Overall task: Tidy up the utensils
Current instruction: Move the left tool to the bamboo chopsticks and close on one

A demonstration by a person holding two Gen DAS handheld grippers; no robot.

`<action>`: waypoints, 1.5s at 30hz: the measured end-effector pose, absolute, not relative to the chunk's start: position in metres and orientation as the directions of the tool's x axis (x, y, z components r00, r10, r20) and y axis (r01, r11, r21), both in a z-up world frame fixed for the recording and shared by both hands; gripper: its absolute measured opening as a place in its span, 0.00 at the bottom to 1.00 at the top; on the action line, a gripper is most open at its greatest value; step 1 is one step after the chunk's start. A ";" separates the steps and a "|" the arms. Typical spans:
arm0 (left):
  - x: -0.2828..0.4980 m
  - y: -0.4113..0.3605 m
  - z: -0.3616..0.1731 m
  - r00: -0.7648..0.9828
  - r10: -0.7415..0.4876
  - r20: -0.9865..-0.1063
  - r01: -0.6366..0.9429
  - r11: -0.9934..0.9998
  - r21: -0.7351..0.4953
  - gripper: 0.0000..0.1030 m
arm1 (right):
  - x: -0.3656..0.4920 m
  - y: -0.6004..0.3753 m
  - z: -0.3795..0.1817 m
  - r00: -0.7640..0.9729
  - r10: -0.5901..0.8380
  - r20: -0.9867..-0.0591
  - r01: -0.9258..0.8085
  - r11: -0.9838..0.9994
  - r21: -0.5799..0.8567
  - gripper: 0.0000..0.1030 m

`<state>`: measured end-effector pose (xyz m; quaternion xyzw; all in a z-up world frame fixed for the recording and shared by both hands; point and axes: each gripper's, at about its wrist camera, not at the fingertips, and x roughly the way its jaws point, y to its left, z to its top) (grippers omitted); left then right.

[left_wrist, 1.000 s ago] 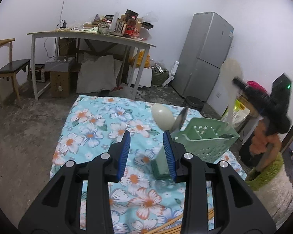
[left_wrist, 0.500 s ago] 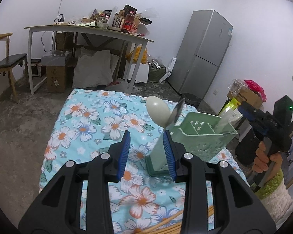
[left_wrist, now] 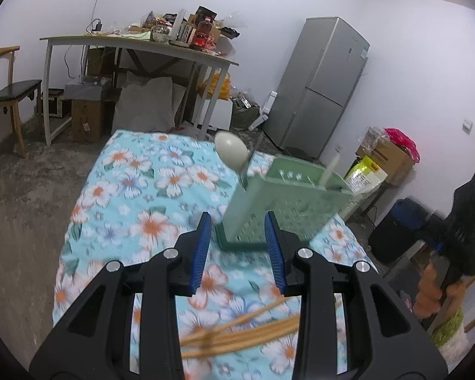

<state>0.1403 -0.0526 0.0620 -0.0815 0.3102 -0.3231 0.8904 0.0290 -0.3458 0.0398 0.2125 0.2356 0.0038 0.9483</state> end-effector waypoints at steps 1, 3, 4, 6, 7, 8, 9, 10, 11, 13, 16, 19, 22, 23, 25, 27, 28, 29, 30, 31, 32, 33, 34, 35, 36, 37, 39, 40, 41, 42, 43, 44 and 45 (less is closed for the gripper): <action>0.136 -0.051 0.058 0.593 -0.627 -0.506 0.526 0.777 -0.347 0.32 | 0.029 -0.339 0.034 0.873 0.097 -0.479 0.113 0.914 0.390 0.71; 0.126 -0.050 0.049 0.575 -0.627 -0.525 0.525 0.776 -0.351 0.32 | 0.026 -0.322 0.010 0.818 0.079 -0.570 0.165 0.917 0.364 0.71; 0.123 -0.050 0.046 0.568 -0.625 -0.535 0.524 0.776 -0.351 0.32 | 0.025 -0.315 -0.001 0.791 0.075 -0.607 0.188 0.915 0.358 0.71; 0.115 -0.051 0.037 0.551 -0.620 -0.559 0.525 0.778 -0.344 0.32 | 0.020 -0.306 -0.024 0.744 0.076 -0.663 0.226 0.907 0.357 0.71; 0.111 -0.052 0.034 0.544 -0.617 -0.569 0.529 0.778 -0.338 0.32 | 0.020 -0.303 -0.033 0.723 0.080 -0.686 0.240 0.902 0.358 0.71; 0.108 -0.053 0.031 0.538 -0.614 -0.578 0.534 0.779 -0.330 0.32 | 0.018 -0.301 -0.040 0.708 0.081 -0.701 0.251 0.899 0.358 0.71; 0.104 -0.055 0.028 0.531 -0.612 -0.586 0.545 0.776 -0.317 0.32 | 0.015 -0.297 -0.045 0.696 0.083 -0.713 0.259 0.897 0.358 0.71; 0.102 -0.057 0.027 0.526 -0.612 -0.591 0.558 0.772 -0.303 0.32 | 0.013 -0.294 -0.050 0.688 0.087 -0.720 0.262 0.896 0.358 0.71; 0.100 -0.060 0.026 0.522 -0.611 -0.596 0.569 0.769 -0.290 0.32 | 0.008 -0.291 -0.054 0.681 0.089 -0.727 0.264 0.896 0.357 0.71; 0.098 -0.068 0.025 0.511 -0.612 -0.604 0.609 0.753 -0.248 0.32 | 0.005 -0.288 -0.058 0.672 0.083 -0.736 0.264 0.902 0.343 0.71; 0.098 -0.084 0.025 0.483 -0.627 -0.611 0.689 0.703 -0.177 0.32 | 0.002 -0.276 -0.062 0.653 0.057 -0.756 0.259 0.920 0.293 0.71; 0.100 -0.103 0.025 0.444 -0.637 -0.630 0.778 0.623 -0.083 0.32 | 0.004 -0.260 -0.065 0.628 -0.001 -0.779 0.252 0.946 0.202 0.71; 0.100 -0.126 0.022 0.378 -0.637 -0.672 0.865 0.502 0.011 0.32 | 0.004 -0.247 -0.071 0.611 -0.060 -0.790 0.241 0.964 0.113 0.71; 0.101 -0.130 0.020 0.363 -0.634 -0.683 0.878 0.478 0.024 0.32 | 0.006 -0.246 -0.070 0.607 -0.061 -0.792 0.239 0.965 0.108 0.71; 0.102 -0.145 0.015 0.306 -0.625 -0.718 0.920 0.389 0.053 0.32 | 0.006 -0.247 -0.072 0.599 -0.064 -0.798 0.241 0.965 0.104 0.71; 0.104 -0.158 0.009 0.265 -0.609 -0.748 0.943 0.325 0.069 0.32 | 0.007 -0.250 -0.073 0.588 -0.071 -0.806 0.251 0.963 0.098 0.71; 0.105 -0.165 0.004 0.251 -0.599 -0.760 0.951 0.297 0.080 0.32 | 0.007 -0.251 -0.074 0.584 -0.072 -0.808 0.256 0.962 0.099 0.71; 0.107 -0.172 0.000 0.237 -0.591 -0.771 0.958 0.275 0.083 0.32 | 0.008 -0.252 -0.076 0.578 -0.070 -0.813 0.260 0.960 0.103 0.71; 0.109 -0.180 -0.005 0.217 -0.580 -0.785 0.965 0.249 0.083 0.32 | 0.008 -0.254 -0.077 0.573 -0.067 -0.817 0.263 0.959 0.106 0.71; 0.112 -0.185 -0.009 0.207 -0.572 -0.794 0.968 0.236 0.082 0.31 | 0.009 -0.255 -0.078 0.568 -0.064 -0.821 0.265 0.958 0.109 0.71; 0.114 -0.190 -0.013 0.194 -0.565 -0.802 0.971 0.224 0.078 0.30 | 0.009 -0.255 -0.079 0.563 -0.064 -0.824 0.265 0.958 0.107 0.71; 0.117 -0.195 -0.018 0.175 -0.556 -0.813 0.976 0.208 0.067 0.24 | 0.009 -0.254 -0.080 0.559 -0.066 -0.826 0.264 0.959 0.101 0.71; 0.120 -0.199 -0.021 0.159 -0.547 -0.822 0.978 0.199 0.057 0.21 | 0.010 -0.254 -0.080 0.558 -0.069 -0.827 0.263 0.960 0.098 0.71; 0.122 -0.203 -0.025 0.145 -0.539 -0.830 0.980 0.192 0.047 0.21 | 0.010 -0.254 -0.081 0.558 -0.069 -0.827 0.264 0.960 0.097 0.71; 0.124 -0.208 -0.030 0.123 -0.528 -0.840 0.983 0.182 0.030 0.20 | 0.010 -0.254 -0.081 0.557 -0.067 -0.827 0.264 0.959 0.100 0.71; 0.126 -0.211 -0.033 0.110 -0.519 -0.848 0.984 0.176 0.020 0.20 | 0.010 -0.254 -0.082 0.556 -0.066 -0.828 0.265 0.959 0.102 0.71; 0.128 -0.217 -0.039 0.089 -0.503 -0.860 0.986 0.167 0.005 0.20 | 0.011 -0.255 -0.083 0.555 -0.060 -0.830 0.267 0.957 0.110 0.71; 0.129 -0.219 -0.041 0.083 -0.499 -0.863 0.987 0.163 0.001 0.20 | 0.011 -0.254 -0.083 0.554 -0.059 -0.830 0.268 0.957 0.110 0.71; 0.130 -0.221 -0.042 0.079 -0.493 -0.866 0.988 0.157 0.000 0.20 | 0.012 -0.254 -0.083 0.553 -0.059 -0.831 0.268 0.957 0.110 0.71; 0.130 -0.224 -0.044 0.079 -0.486 -0.871 0.988 0.152 0.005 0.20 | 0.012 -0.254 -0.083 0.553 -0.060 -0.831 0.268 0.957 0.109 0.71; 0.130 -0.227 -0.046 0.080 -0.481 -0.873 0.989 0.150 0.008 0.20 | 0.012 -0.254 -0.083 0.553 -0.061 -0.831 0.268 0.957 0.108 0.71; 0.131 -0.229 -0.048 0.078 -0.477 -0.876 0.988 0.153 0.005 0.20 | 0.012 -0.254 -0.083 0.553 -0.062 -0.831 0.268 0.958 0.107 0.71; 0.131 -0.230 -0.048 0.077 -0.475 -0.877 0.988 0.155 0.003 0.20 | 0.013 -0.254 -0.083 0.553 -0.062 -0.831 0.268 0.958 0.107 0.71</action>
